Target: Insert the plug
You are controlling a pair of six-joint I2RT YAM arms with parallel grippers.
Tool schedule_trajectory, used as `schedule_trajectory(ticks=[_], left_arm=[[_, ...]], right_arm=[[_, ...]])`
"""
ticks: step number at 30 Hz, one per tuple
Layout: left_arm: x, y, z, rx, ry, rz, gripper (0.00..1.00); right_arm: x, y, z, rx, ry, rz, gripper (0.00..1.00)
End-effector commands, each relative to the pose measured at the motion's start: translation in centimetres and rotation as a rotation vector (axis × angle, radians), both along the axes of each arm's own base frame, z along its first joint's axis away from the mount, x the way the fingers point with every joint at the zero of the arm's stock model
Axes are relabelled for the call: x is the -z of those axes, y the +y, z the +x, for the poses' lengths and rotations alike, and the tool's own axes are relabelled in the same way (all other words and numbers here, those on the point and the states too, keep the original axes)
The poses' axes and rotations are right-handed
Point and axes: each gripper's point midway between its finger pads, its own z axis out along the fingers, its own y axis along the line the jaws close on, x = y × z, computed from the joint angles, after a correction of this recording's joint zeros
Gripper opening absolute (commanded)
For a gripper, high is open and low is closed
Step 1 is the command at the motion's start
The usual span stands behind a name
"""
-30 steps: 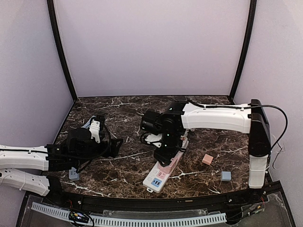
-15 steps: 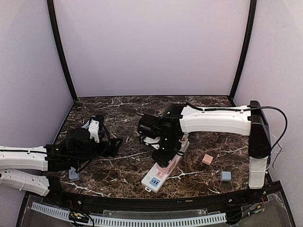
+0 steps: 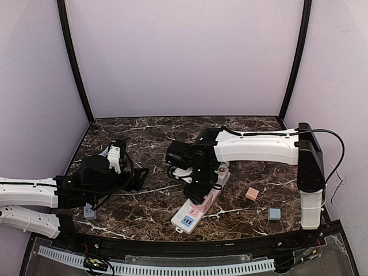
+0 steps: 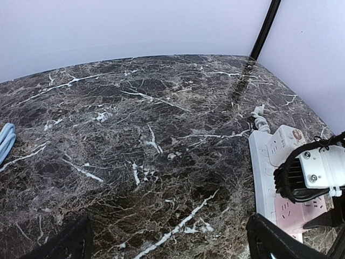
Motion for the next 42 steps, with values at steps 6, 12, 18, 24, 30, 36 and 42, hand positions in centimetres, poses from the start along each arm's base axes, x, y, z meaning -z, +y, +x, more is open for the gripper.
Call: schedule_trajectory(ticks=[6,12,18,24,30,36,42], left_arm=[[0.2,0.5,-0.1,-0.005,0.003,-0.011,1.0],[0.2,0.5,-0.2,-0.004,0.003,-0.015,1.0],[0.4,0.3,-0.1,-0.001,0.006,-0.01,1.0],[0.5,0.1,-0.1,0.008,0.01,-0.008,1.0],[0.4,-0.3,-0.3,0.029,0.011,-0.01,1.0],[0.4,-0.5,-0.4,0.049,0.013,-0.012,1.0],[0.4,-1.3,-0.8,0.091,0.033,-0.017,1.0]], right_arm=[[6.6,-0.7,-1.1,0.139,0.055,-0.051,0.0],[6.6,-1.0,-0.9,0.202,0.031,-0.023,0.0],[5.7,-0.7,-0.7,0.185,0.019,0.013,0.0],[3.8,0.5,-0.2,0.168,-0.003,0.069,0.2],[1.0,1.9,0.0,0.146,-0.008,0.147,0.49],[-2.9,2.6,0.6,0.138,-0.05,0.211,0.81],[-6.0,2.6,0.7,0.138,-0.079,0.27,0.99]])
